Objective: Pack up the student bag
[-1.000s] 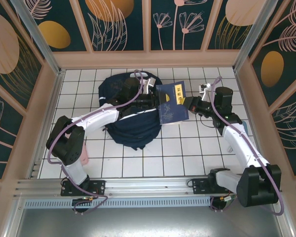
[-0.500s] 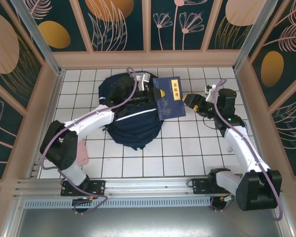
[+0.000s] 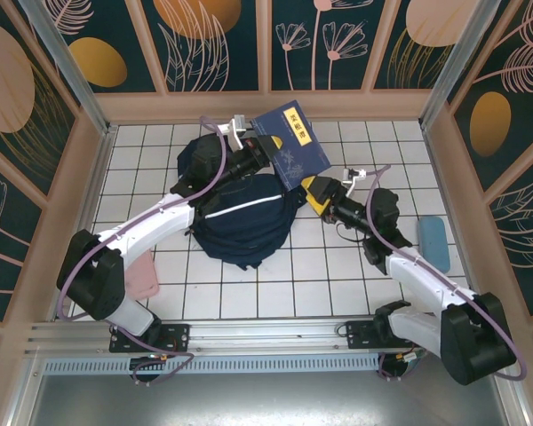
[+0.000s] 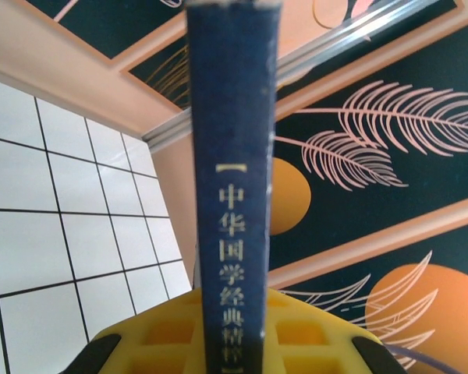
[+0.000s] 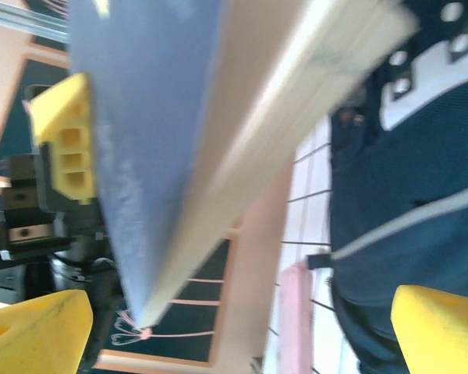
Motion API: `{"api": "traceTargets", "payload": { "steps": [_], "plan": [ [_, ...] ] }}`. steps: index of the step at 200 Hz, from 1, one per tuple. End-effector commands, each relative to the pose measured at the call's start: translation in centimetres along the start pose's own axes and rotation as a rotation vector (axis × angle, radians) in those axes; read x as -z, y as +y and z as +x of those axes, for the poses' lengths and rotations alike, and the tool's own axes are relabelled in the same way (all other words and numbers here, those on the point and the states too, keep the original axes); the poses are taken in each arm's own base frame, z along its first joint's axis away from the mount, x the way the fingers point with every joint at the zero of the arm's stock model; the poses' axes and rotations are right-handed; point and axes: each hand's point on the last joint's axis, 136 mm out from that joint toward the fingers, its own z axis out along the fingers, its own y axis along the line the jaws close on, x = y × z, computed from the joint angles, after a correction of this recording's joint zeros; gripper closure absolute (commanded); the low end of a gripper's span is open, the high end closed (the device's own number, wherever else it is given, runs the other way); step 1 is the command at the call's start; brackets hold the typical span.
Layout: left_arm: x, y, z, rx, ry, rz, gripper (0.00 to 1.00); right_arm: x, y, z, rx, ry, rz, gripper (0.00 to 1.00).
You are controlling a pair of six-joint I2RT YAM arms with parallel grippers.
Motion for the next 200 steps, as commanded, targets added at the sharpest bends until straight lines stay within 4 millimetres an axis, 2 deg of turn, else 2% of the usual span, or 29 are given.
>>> {"api": "traceTargets", "payload": {
  "steps": [1, 35, 58, 71, 95, 128, 137, 157, 181, 200],
  "plan": [
    [0.8, -1.9, -2.4, 0.032, -0.107, 0.061, 1.0, -0.3, 3.9, -1.5, 0.0, -0.081, -0.158, 0.01],
    [1.0, -2.0, -2.3, 0.067, -0.108, 0.085, 1.0, -1.2, 3.7, -2.4, -0.067, -0.101, -0.176, 0.03],
    [1.2, -2.1, -2.2, 0.091, -0.113, 0.096, 1.0, -1.9, 4.2, -3.2, -0.095, -0.11, -0.206, 0.1],
    [1.3, -2.2, -2.2, 0.104, -0.112, 0.1, 1.0, -2.4, 4.3, -3.6, -0.104, -0.112, -0.222, 0.23],
    [1.8, -2.4, -2.3, 0.123, -0.122, 0.113, 1.0, -2.9, 4.8, -4.0, -0.108, -0.1, -0.253, 0.37],
    [2.8, -2.1, -2.3, 0.134, -0.146, 0.093, 1.0, -2.7, 4.4, -4.0, -0.116, -0.114, -0.239, 0.6],
    [3.1, -1.9, -2.4, 0.136, -0.153, 0.087, 0.98, -2.6, 4.1, -4.0, -0.115, -0.123, -0.224, 0.69],
    [3.6, -1.2, -2.3, 0.131, -0.16, 0.044, 0.84, -2.2, 3.6, -4.0, -0.092, -0.143, -0.168, 0.85],
    [4.0, 0.6, -1.6, 0.104, -0.143, -0.05, 0.44, -1.1, 3.0, -4.6, -0.032, -0.196, -0.077, 0.95],
    [4.5, 3.3, -0.6, 0.02, -0.103, -0.188, 0.29, 0.2, 2.4, -5.2, 0.043, -0.222, 0.03, 0.98]
  ]
}}
